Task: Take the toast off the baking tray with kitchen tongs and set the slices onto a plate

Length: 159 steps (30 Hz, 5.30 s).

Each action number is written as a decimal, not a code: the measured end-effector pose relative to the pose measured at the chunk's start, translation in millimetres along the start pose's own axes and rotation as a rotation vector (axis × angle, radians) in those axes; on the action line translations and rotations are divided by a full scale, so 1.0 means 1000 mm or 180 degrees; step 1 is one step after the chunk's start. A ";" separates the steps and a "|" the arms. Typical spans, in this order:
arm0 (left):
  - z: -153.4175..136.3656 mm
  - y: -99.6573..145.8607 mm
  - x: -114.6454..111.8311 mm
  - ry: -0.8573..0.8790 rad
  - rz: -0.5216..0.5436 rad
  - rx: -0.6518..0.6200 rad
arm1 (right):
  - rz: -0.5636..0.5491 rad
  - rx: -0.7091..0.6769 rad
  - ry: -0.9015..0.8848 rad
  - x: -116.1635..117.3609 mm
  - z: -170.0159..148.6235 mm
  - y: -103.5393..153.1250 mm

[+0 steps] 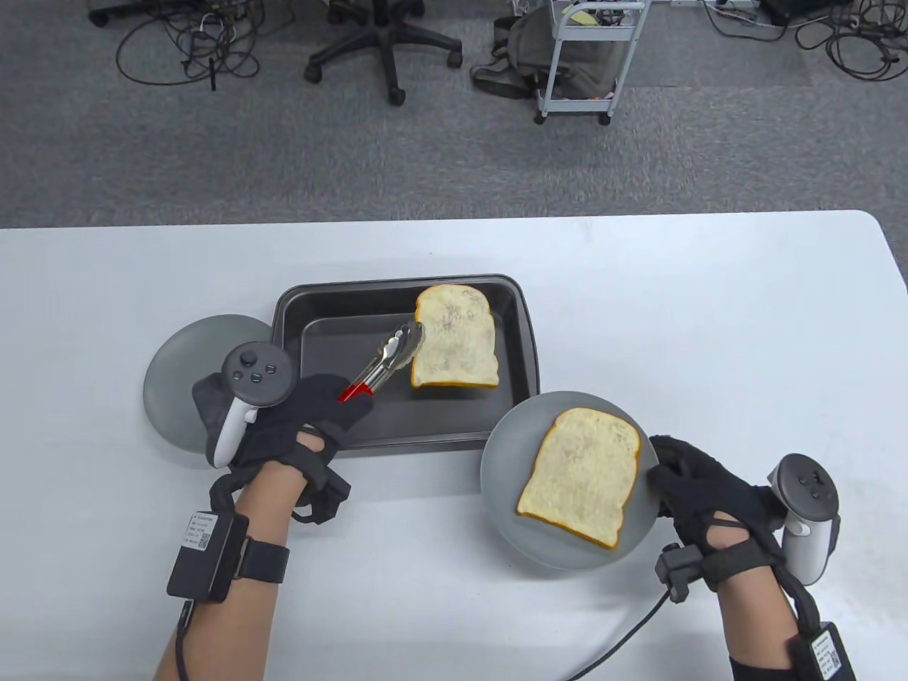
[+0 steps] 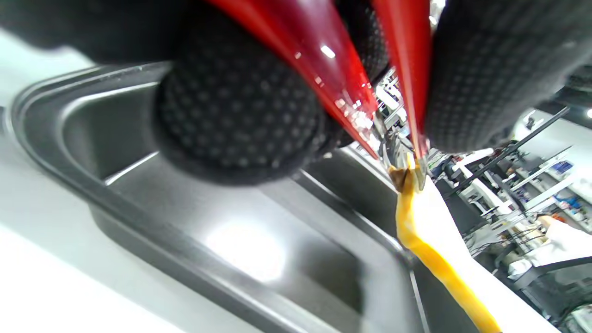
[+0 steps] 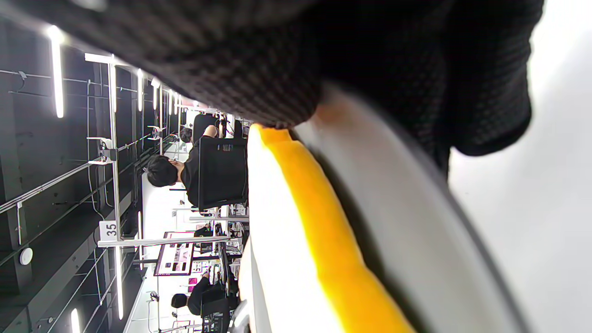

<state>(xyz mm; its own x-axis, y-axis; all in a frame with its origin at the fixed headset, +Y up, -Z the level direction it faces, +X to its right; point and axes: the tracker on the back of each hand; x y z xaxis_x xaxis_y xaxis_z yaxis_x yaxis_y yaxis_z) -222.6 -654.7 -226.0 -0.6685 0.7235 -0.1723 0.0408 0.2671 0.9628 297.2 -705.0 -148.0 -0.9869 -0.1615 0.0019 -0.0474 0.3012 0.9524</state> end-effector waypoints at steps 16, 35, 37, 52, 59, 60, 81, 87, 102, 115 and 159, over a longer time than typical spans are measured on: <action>0.012 0.045 0.020 0.0435 0.0049 -0.0651 | 0.0033 0.0046 0.0053 0.006 -0.003 -0.001; 0.044 0.093 -0.030 0.0224 -0.0414 -0.1065 | 0.0065 0.0075 -0.0088 0.012 -0.004 0.000; 0.045 0.096 -0.038 0.0235 -0.0489 -0.1066 | 0.0058 0.0069 -0.0105 0.012 -0.004 0.000; 0.057 0.113 -0.060 -0.0228 -0.0564 -0.1136 | 0.0021 0.0080 -0.0240 0.010 -0.004 0.002; 0.053 0.114 -0.058 -0.0205 -0.0491 -0.1129 | 0.0052 0.0093 -0.0251 0.010 -0.004 0.001; 0.052 0.113 -0.057 -0.0213 -0.0457 -0.1133 | 0.0053 0.0096 -0.0260 0.010 -0.004 0.002; 0.006 0.109 -0.002 -0.0089 0.0542 -0.0697 | 0.0043 0.0070 -0.0271 0.010 -0.004 0.001; -0.020 0.107 0.022 -0.0016 0.0946 -0.0464 | 0.0026 0.0072 -0.0263 0.010 -0.005 0.002; -0.102 0.075 0.073 0.0145 0.1598 0.0504 | 0.0019 0.0097 -0.0268 0.009 -0.005 0.001; -0.141 0.026 0.051 -0.0203 0.1342 0.1175 | 0.0010 0.0131 -0.0253 0.007 -0.004 0.000; -0.083 0.084 0.008 -0.1689 0.1076 -0.0093 | 0.0047 0.0121 -0.0233 0.004 -0.007 -0.001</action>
<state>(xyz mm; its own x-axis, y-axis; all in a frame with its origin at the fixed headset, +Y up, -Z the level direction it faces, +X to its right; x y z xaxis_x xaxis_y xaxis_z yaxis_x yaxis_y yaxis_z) -285.9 -679.4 -129.7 -0.1625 0.9842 0.0702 0.1601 -0.0439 0.9861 294.0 -712.2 -146.9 -0.9961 -0.0880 -0.0076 -0.0371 0.3388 0.9401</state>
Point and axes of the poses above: the tracker on the back of each hand, its own z axis roughly to the thumb side, its own y axis roughly from the fingertips to the wrist, x = y × z, and after that the axes turned 2 degrees about -x, right-handed
